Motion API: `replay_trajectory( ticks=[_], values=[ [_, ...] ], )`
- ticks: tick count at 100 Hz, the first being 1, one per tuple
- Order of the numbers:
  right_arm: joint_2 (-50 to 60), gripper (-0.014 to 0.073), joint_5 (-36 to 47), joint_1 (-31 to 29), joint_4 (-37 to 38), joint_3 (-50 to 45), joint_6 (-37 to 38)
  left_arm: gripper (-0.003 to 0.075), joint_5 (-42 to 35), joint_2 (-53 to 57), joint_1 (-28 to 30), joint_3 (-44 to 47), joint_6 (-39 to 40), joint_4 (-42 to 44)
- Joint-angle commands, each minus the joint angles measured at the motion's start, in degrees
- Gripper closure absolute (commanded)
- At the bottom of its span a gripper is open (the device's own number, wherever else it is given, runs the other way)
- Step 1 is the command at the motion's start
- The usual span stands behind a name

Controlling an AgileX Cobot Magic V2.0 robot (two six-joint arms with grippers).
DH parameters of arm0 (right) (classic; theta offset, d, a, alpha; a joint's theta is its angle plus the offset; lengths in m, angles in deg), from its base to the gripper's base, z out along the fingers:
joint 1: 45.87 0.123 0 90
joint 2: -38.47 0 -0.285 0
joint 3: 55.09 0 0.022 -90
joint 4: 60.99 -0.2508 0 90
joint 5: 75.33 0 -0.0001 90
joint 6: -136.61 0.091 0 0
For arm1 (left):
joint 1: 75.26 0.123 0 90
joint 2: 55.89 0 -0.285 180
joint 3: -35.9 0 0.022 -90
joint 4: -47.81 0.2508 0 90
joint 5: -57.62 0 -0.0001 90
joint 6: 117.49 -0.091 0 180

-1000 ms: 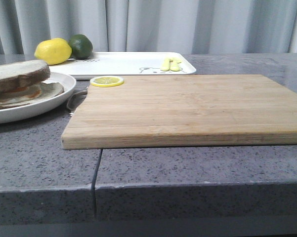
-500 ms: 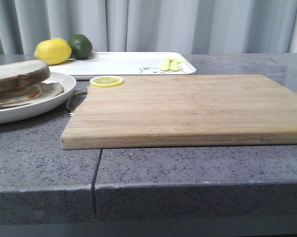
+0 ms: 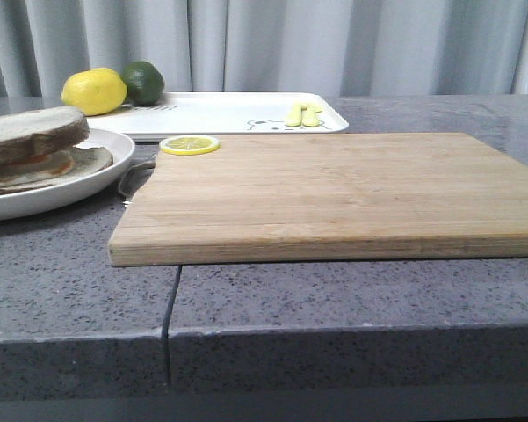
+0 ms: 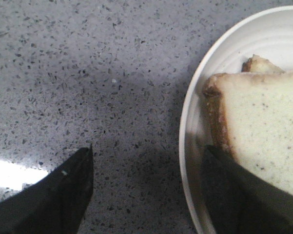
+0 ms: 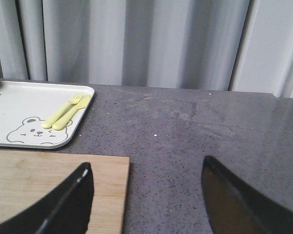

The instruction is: Place bread and move sandwich to tray

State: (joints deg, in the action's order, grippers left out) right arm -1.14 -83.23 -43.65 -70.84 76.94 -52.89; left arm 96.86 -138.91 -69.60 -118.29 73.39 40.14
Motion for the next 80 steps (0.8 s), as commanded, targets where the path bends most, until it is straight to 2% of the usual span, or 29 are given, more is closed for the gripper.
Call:
replay_trajectory(
  ticks=[1, 80],
  values=[
    [0.06, 0.0116, 4.8, -0.28, 0.31, 1.68, -0.11, 0.029, -3.3, 0.6, 0.11, -1.51, 0.18, -1.2],
    [0.06, 0.0116, 4.8, -0.28, 0.31, 1.68, -0.11, 0.029, -5.68, -3.62, -1.55, -1.51, 0.18, -1.92]
  ],
)
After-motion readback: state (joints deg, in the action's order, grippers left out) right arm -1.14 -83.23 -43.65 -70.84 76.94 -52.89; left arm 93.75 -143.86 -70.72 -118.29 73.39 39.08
